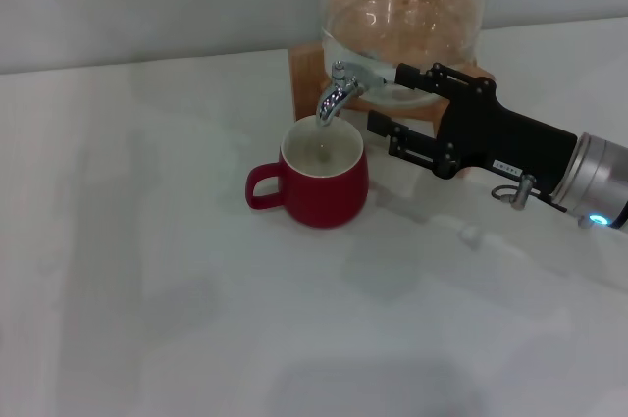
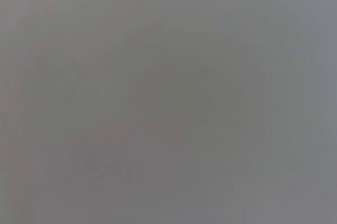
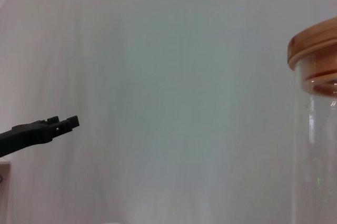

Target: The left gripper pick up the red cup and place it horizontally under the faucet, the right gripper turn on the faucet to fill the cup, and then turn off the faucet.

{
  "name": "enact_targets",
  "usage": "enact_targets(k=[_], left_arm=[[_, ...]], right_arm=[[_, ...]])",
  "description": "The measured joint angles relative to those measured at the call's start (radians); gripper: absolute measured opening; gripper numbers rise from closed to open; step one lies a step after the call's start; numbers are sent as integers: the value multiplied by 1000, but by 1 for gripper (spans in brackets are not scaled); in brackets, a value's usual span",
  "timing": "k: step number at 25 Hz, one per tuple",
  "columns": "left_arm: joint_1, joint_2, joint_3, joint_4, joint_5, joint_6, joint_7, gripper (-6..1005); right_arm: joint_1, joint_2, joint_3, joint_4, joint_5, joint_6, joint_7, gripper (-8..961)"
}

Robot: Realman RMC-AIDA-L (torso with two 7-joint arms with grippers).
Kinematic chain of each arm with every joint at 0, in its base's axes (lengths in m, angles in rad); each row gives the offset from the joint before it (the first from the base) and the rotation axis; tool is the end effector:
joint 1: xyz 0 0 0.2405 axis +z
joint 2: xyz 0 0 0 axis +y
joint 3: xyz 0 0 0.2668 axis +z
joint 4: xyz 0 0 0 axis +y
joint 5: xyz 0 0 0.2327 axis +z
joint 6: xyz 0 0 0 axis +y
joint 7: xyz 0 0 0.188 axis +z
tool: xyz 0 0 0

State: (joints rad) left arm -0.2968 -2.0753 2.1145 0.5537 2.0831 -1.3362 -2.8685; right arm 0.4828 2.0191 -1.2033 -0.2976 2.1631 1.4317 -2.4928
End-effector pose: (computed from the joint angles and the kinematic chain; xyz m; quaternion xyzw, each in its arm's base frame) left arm -0.3112 0.3797 0.0397 -0.5111 -0.1672 -0.3452 0.7692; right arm 0.2532 0.3800 -0.0423 -0.8620 0.0628 0.3851 0.3237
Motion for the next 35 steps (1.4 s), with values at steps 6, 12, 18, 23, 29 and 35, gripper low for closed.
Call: enact_targets(k=[6, 12, 18, 23, 29, 35], left_arm=[[2, 0, 1, 1, 0, 0, 0, 697], [2, 0, -2, 0, 0, 0, 0, 697], [5, 0, -3, 0, 0, 0, 0, 697], [7, 0, -4, 0, 0, 0, 0, 697], [8, 0, -4, 0, 0, -1, 0, 697], [8, 0, -7, 0, 0, -2, 0, 697]], right_arm=[[10, 0, -10, 0, -4, 0, 0, 689], [12, 1, -33, 0, -3, 6, 5, 688], [18, 2, -56, -1, -1, 13, 8, 688], [19, 3, -56, -1, -4, 22, 9, 688], [20, 4, -80, -2, 2, 33, 9, 688], [20, 6, -81, -2, 3, 41, 11, 688]])
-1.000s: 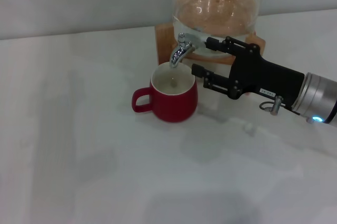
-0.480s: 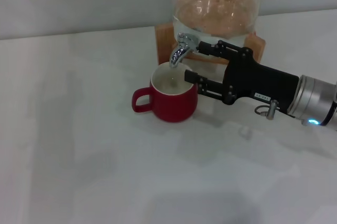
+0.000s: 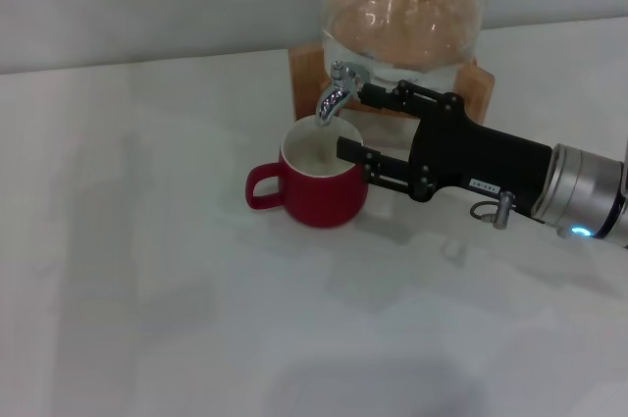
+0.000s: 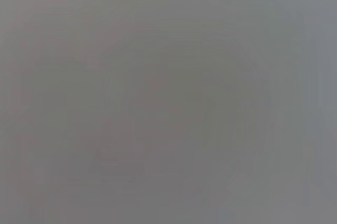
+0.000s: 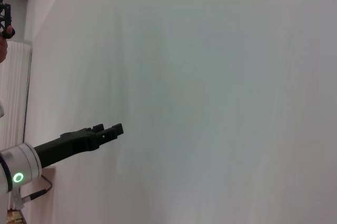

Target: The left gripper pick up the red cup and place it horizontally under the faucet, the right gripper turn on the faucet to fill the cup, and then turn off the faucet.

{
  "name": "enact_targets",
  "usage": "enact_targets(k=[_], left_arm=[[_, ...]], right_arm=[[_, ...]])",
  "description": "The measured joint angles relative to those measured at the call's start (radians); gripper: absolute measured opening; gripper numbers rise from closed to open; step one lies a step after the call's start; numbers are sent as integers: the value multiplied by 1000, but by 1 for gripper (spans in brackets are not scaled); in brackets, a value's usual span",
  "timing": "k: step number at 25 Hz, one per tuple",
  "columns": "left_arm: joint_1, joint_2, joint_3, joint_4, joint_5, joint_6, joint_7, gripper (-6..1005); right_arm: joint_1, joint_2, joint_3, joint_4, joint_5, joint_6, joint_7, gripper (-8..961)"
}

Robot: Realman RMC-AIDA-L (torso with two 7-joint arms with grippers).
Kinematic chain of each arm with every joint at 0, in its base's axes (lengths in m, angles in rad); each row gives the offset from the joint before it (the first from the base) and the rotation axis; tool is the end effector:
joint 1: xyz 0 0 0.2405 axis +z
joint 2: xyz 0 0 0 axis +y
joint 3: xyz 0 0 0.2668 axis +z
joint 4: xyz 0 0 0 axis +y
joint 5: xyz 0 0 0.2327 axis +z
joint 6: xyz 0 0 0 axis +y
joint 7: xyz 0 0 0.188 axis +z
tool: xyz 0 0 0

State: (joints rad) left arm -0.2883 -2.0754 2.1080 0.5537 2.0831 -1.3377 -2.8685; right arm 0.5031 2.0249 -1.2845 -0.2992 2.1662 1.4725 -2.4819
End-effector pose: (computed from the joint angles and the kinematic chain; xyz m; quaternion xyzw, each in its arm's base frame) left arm -0.3151 0.3770 0.0415 -0.5073 -0.1694 -0.3419 0.7727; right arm 0.2348 0.3700 -0.0575 -0.8755 0.0420 0.3961 0.2735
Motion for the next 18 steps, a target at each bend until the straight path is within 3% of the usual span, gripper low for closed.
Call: enact_targets(k=[9, 18], left_arm=[[0, 0, 0, -5, 0, -1, 0, 697], [-9, 0, -4, -35, -6, -2, -2, 697]], right_arm=[[-15, -6, 16, 0, 5, 19, -5, 688], [-109, -21, 126, -45, 15, 98, 1, 688]])
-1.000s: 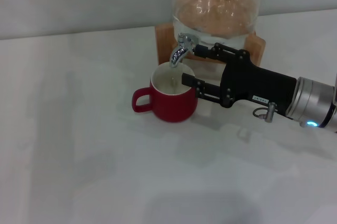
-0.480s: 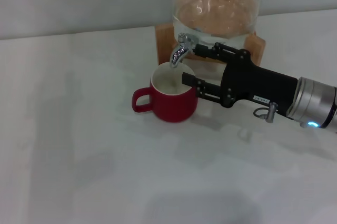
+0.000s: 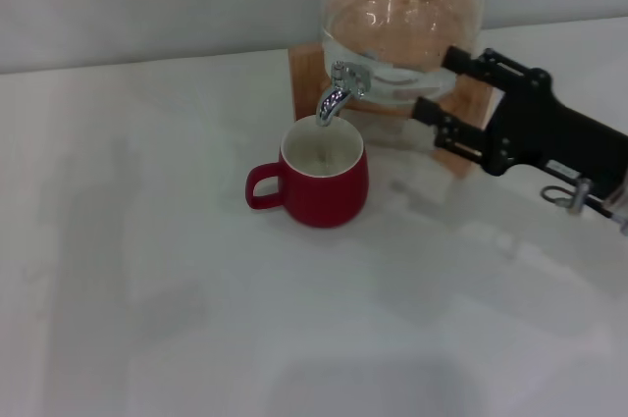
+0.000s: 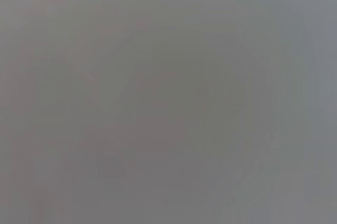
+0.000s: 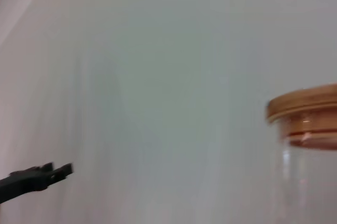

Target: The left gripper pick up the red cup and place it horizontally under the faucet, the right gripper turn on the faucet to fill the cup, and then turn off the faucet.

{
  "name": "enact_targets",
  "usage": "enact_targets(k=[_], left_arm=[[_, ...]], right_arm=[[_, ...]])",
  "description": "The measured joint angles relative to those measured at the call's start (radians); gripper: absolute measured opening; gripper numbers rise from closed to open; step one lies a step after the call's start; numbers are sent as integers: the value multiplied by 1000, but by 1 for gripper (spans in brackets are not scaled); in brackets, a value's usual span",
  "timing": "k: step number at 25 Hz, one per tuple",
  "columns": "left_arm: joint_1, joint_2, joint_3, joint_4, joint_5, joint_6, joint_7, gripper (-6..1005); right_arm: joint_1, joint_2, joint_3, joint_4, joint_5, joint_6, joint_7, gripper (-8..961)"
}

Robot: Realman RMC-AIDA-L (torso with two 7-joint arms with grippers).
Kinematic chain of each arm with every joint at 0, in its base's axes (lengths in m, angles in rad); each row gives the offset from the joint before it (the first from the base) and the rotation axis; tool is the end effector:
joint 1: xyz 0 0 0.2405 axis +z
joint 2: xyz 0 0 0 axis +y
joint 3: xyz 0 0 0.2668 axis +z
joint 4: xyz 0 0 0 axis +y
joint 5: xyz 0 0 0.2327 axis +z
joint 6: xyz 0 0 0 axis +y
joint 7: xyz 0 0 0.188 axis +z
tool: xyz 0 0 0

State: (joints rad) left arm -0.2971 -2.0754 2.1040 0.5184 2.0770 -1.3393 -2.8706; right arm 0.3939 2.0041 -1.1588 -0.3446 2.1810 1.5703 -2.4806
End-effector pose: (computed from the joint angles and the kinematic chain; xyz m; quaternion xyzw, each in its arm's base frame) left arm -0.3229 0.3764 0.0425 -0.5085 -0.1694 -0.3294 0.7773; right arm 0.2629 0.3548 -0.0109 -0.8365 0.0489 0.4291 0.3372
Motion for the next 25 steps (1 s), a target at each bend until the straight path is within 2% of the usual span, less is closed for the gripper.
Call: enact_targets(k=[11, 22, 25], left_arm=[[0, 2, -16, -4, -2, 0, -9, 697], [-1, 0, -41, -15, -2, 3, -9, 697], [-2, 0, -41, -18, -2, 3, -10, 697]], right_arm=[[-16, -9, 77, -10, -6, -5, 3, 688], [-16, -38, 147, -8, -7, -23, 3, 689], [-12, -39, 147, -8, -8, -27, 4, 689]])
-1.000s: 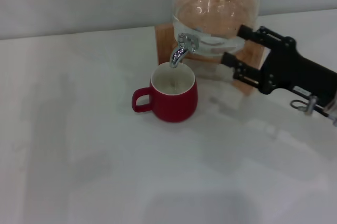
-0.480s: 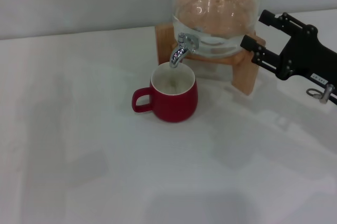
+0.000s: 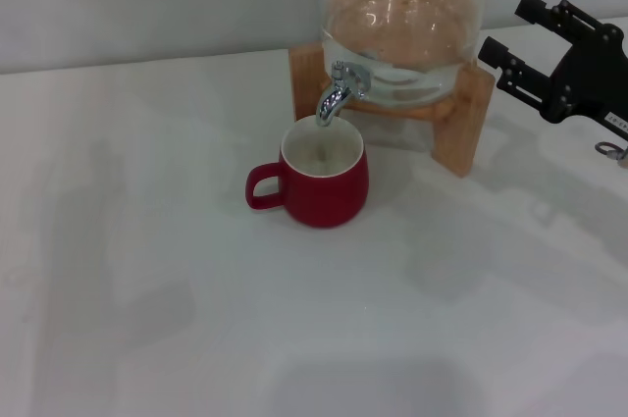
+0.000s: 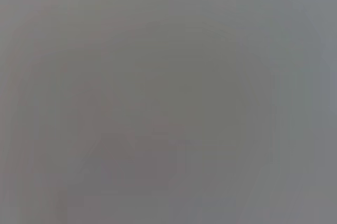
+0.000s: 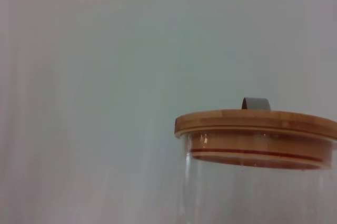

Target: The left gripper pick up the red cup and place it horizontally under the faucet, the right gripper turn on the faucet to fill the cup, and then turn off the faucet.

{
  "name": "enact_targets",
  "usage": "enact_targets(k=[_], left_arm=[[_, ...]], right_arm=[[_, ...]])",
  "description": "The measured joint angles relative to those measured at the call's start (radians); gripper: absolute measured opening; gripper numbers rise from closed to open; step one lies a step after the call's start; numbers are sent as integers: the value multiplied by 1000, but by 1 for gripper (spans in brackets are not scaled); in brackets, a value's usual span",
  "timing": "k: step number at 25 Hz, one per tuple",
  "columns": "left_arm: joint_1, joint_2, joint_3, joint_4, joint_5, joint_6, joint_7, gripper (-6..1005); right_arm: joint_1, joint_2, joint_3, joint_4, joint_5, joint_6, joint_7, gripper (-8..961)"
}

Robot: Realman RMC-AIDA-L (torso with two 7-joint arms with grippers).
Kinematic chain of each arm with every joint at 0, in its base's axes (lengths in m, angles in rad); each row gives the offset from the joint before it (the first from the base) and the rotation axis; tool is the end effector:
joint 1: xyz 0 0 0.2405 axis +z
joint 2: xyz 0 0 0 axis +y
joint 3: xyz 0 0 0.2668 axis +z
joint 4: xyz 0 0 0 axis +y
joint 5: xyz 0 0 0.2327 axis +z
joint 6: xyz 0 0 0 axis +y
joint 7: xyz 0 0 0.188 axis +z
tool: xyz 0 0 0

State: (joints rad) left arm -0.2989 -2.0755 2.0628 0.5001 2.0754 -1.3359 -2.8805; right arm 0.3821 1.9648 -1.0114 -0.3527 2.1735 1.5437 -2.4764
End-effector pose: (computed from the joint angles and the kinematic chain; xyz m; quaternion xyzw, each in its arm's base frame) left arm -0.3332 0.3756 0.0513 -0.4936 -0.1766 -0.3224 0.7882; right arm 0.2878 0.3705 0.0346 -0.8086 0.0561 0.4158 0.4125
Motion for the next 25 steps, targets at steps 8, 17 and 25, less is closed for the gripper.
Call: enact_targets(k=[8, 17, 25], left_arm=[[0, -2, 0, 0, -1, -1, 0, 696], [-3, -1, -5, 0, -2, -1, -1, 696], [-17, 0, -21, -2, -1, 0, -2, 696]], right_arm=[[-3, -1, 7, 0, 2, -12, -6, 689], [-4, -3, 25, -2, 0, -28, -2, 688], [-10, -8, 25, -5, 3, -23, 0, 688]])
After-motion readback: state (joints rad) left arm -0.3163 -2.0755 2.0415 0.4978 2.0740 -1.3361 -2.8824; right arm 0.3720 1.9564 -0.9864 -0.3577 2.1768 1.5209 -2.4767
